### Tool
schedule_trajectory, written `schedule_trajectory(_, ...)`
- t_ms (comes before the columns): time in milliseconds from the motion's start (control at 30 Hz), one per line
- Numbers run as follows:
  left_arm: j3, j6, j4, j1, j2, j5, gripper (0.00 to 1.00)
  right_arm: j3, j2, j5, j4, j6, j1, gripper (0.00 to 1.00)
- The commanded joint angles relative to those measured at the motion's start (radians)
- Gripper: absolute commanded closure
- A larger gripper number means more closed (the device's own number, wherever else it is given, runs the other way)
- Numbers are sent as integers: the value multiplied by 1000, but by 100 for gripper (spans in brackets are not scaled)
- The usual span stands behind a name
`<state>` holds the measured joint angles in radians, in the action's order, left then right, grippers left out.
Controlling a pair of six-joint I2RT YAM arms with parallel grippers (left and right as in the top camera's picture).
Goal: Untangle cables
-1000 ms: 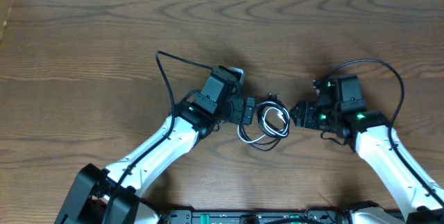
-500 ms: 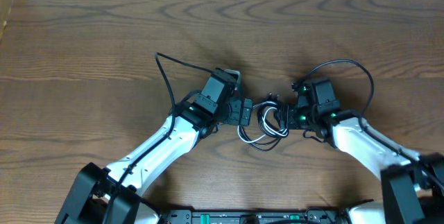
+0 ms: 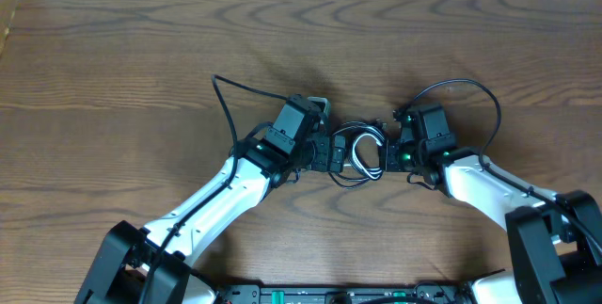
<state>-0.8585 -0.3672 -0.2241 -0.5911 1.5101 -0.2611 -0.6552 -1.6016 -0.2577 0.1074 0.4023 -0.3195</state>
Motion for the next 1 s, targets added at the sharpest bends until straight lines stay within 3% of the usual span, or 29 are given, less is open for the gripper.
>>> schedule_trajectory(0, -9, -27, 1, -4, 5, -27, 4, -13, 106, -4, 9, 37, -6, 99)
schedule_trajectory(333, -9, -42, 55, -8, 5, -40, 4, -13, 374, -3, 145, 54, -7, 99)
schedule_trajectory(967, -9, -65, 160, -78, 5, -79, 4, -13, 385, -21, 188, 65, -9, 99)
